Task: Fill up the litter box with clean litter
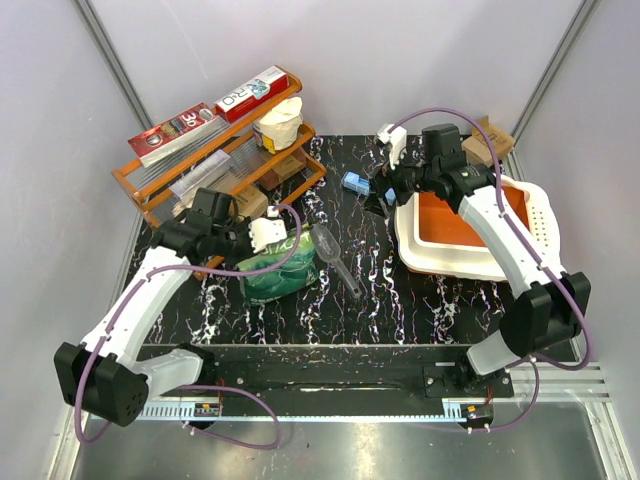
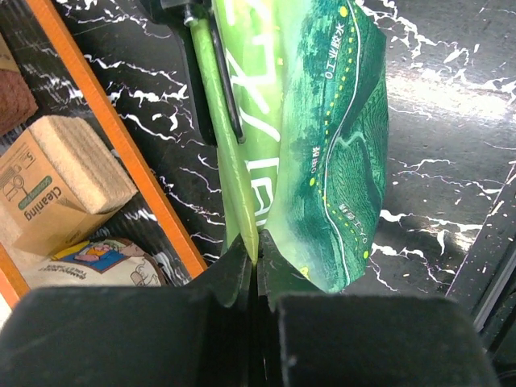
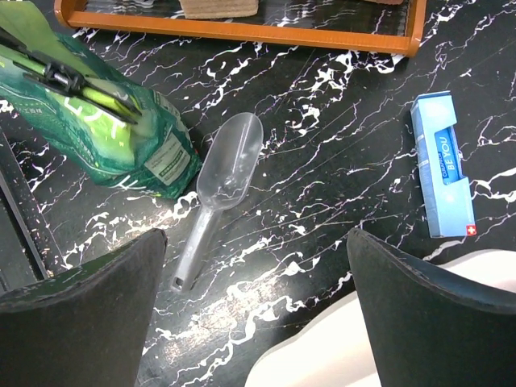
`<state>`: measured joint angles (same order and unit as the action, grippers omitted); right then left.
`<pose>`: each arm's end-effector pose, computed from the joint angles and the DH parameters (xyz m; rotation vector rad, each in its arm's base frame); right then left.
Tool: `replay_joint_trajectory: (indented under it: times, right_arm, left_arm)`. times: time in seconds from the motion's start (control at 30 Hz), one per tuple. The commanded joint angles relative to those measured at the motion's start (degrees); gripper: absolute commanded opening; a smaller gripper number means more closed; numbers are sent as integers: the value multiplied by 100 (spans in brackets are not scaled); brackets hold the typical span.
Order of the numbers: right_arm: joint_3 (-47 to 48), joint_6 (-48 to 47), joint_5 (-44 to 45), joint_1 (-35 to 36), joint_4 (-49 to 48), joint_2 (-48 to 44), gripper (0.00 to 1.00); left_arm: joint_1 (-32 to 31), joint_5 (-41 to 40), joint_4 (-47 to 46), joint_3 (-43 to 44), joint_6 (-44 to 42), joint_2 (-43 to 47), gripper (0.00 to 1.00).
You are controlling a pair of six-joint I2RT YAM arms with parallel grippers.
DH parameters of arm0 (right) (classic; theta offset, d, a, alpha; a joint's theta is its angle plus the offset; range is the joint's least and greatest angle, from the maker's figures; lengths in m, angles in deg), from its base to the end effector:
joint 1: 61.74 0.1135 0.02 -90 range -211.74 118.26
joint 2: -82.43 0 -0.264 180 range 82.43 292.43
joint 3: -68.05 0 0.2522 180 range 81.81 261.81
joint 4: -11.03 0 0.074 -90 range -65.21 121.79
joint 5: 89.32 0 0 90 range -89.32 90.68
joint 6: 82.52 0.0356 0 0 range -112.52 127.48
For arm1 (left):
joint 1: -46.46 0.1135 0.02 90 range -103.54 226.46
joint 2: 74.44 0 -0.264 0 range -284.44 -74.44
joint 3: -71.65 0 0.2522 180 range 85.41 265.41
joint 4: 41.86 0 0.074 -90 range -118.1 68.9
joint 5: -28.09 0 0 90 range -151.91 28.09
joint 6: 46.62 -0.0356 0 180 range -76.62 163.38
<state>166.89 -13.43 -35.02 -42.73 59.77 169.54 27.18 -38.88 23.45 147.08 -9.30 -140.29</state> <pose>0.3107 0.1290 0.3665 -1.0467 1.8821 0.6671 0.2038 -0.0860 0.3081 1.5623 1.8903 -0.2607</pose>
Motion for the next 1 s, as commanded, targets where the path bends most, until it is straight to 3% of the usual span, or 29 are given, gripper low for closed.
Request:
replay_joint_trajectory:
  times: [0.0,0.1,0.2,0.27,0.3,0.47,0.73,0.97]
  right_arm:
    - [360,-98,-174,121,-106,166,99]
    - [570,-421,-314,278,69,289,99]
    - [956,-1387,-533,612,727,464,100]
    - [1212,-2167,-771,718,1334,657,100]
    - [1430,-2329,-789,840,1449,736,100]
    - [2476,-3033,-701,1342,1889,1543,97]
    - [2979,-3762,-675,2142,1793,2266,94]
    - [2953,-3693,-631,2468,1468,2469,82]
  left_arm:
    - [268,-457,-602,-67,143,511,0]
    - [294,-430,-891,-392,503,678,4]
    - [338,-212,-1129,-445,1361,757,67]
    - [338,-62,-1357,-419,2074,888,78]
    - [347,-1,-1619,-445,2818,959,83]
    - [382,334,-1868,-761,3931,1310,82]
    - [584,220,-1499,-946,4134,1724,82]
    - [768,220,-1183,-1122,4302,2040,82]
